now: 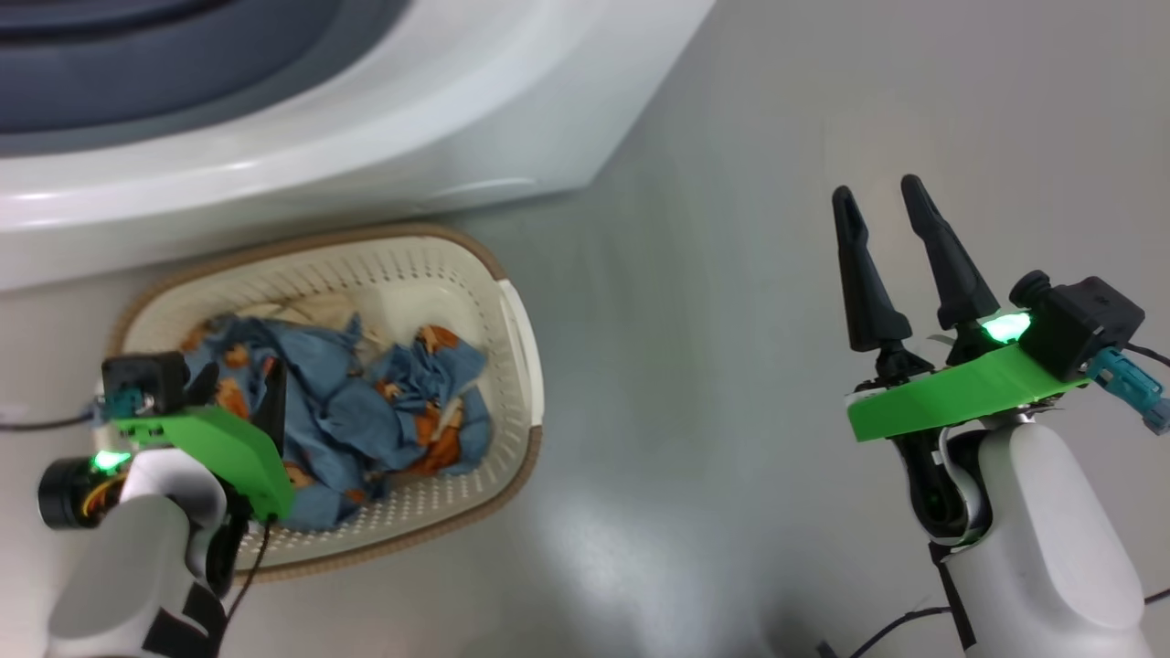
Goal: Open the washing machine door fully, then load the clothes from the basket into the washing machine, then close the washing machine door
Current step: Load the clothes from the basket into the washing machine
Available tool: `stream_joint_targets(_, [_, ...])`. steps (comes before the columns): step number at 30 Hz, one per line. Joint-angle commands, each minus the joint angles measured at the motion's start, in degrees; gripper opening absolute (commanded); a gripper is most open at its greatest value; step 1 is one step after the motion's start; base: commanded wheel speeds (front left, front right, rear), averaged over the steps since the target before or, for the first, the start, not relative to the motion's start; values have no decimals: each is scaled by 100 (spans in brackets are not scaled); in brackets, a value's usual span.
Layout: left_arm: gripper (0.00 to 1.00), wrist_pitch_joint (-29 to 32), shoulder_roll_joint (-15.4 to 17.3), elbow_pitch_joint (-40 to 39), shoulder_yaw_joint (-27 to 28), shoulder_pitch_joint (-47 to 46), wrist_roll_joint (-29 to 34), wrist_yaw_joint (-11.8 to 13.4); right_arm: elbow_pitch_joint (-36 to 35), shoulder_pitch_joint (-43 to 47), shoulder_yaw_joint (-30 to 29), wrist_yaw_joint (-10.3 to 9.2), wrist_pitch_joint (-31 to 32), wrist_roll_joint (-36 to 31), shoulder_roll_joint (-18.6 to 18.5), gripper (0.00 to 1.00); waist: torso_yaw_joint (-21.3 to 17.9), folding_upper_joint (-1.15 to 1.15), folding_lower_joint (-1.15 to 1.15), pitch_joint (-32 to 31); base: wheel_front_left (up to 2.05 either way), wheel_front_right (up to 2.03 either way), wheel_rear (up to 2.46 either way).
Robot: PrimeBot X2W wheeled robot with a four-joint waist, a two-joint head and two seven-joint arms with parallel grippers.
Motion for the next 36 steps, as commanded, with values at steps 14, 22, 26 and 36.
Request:
stream_joint_targets(14, [100,546,538,1468,-405,-939,-367,-14,-258,-253,276,12,-27,22,197,100,-691,0,0,1154,0,0,0])
stream_joint_targets(22, [100,641,630,1979,-524,-1327,-383,-12,-319,-348,352,12,-27,123,219,100,-836,0,0,1429,0,0,0])
stream_joint_targets(26, [100,816,661,2161,-585,-1479,-355,66,-333,-383,399,12,-27,204,221,100,-879,0,0,1544,0,0,0])
stream_joint_targets(36, [100,937,670,2316,-850,-1687,-197,162,-373,-455,503,12,-27,300,222,100,-1000,0,0,1719,0,0,0])
